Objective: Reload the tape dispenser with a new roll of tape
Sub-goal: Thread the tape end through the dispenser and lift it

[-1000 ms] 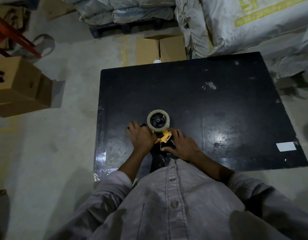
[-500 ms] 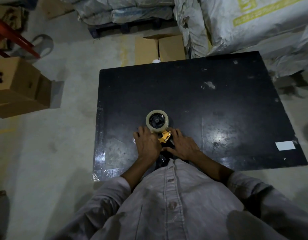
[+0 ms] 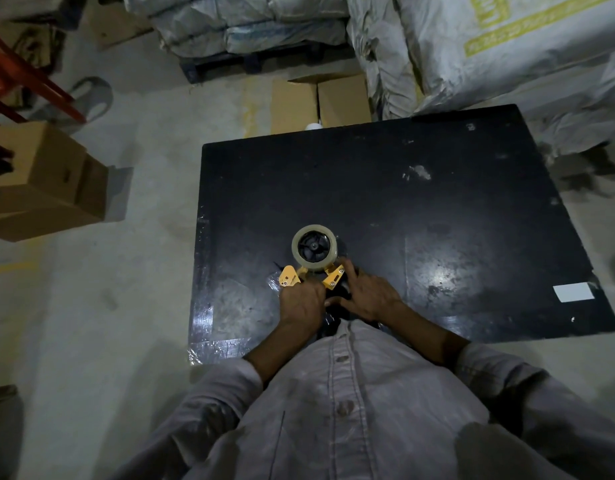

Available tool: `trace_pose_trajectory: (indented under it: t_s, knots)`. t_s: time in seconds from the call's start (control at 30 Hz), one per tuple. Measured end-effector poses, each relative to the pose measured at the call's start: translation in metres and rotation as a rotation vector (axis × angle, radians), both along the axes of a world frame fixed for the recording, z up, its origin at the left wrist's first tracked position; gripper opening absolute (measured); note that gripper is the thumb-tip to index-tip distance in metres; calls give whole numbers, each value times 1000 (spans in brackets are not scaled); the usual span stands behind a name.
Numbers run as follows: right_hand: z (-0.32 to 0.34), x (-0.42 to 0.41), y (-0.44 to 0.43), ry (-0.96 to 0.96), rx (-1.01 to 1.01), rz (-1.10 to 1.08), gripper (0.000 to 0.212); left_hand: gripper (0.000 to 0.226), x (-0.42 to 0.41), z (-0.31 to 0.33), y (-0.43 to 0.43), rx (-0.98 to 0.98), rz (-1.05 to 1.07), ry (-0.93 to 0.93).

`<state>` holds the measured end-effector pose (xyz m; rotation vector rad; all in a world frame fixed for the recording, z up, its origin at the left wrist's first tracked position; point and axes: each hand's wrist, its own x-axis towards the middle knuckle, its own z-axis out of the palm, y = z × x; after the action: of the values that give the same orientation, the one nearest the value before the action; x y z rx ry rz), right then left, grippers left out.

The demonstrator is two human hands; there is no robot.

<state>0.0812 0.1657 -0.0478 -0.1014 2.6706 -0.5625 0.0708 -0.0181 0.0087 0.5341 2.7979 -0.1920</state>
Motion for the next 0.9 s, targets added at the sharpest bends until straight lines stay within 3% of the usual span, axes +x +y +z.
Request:
trace_pose_trajectory:
  t_s: [0.1, 0.17, 0.27, 0.43, 0.63, 0.9]
  knots:
    - [1, 0, 2, -5, 5, -3, 114, 34, 0, 2, 2, 8, 86, -56]
    - [0, 1, 3, -10, 8, 0, 111, 43, -2, 2, 1, 124, 252, -100]
    - [1, 2, 3, -2, 1, -5, 110, 32, -2, -7, -4, 297, 382, -142]
    - [1, 2, 3, 19, -23, -29, 108, 29, 9, -13, -16, 289, 284, -85]
    - [5, 2, 3, 32, -25, -29, 101, 20, 19, -35, -30, 568, 283, -33]
    - [10, 7, -8, 41, 58, 53, 109, 30, 26, -44, -43, 463, 232, 13]
